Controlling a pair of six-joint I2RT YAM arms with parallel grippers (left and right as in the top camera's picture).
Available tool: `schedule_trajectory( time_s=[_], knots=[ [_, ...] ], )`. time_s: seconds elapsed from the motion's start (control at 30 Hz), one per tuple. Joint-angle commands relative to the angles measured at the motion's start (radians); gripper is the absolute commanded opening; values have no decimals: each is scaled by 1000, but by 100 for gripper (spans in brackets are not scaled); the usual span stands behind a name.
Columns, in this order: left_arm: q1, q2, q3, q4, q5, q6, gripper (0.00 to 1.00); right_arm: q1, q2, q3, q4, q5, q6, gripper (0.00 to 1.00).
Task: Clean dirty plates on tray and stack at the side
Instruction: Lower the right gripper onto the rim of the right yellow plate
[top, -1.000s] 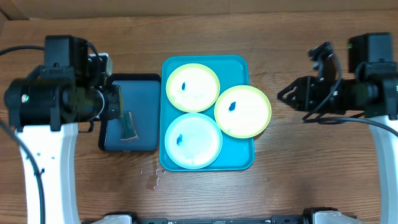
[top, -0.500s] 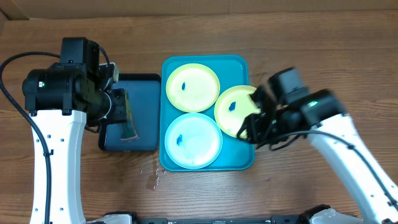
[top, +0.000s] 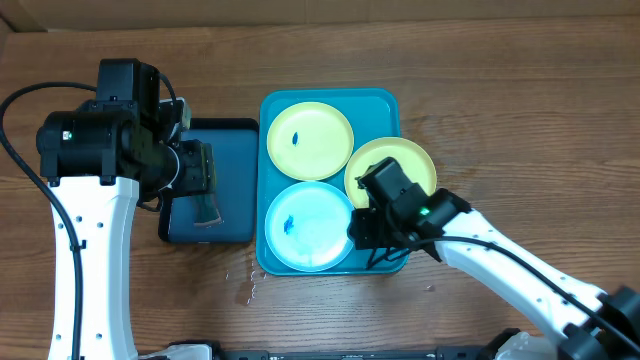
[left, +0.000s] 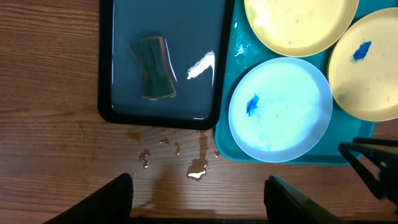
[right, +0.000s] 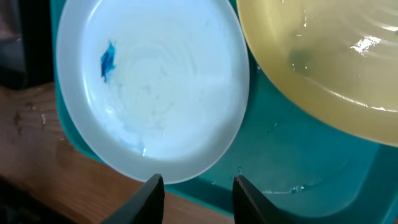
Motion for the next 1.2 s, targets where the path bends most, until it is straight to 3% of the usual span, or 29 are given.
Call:
schedule_trajectory(
  time_s=[0.0,0.9,1.17],
  knots=[
    [-6,2,-6,4,4,-14,68,3,51,-6,26,68,42,39],
    [-6,2,-78,12,4,-18,58,3,163,-11,141,158,105,26],
    [-6,2,-78,13,4,-19,56,3,192,-11,149,154,154,17]
  ],
)
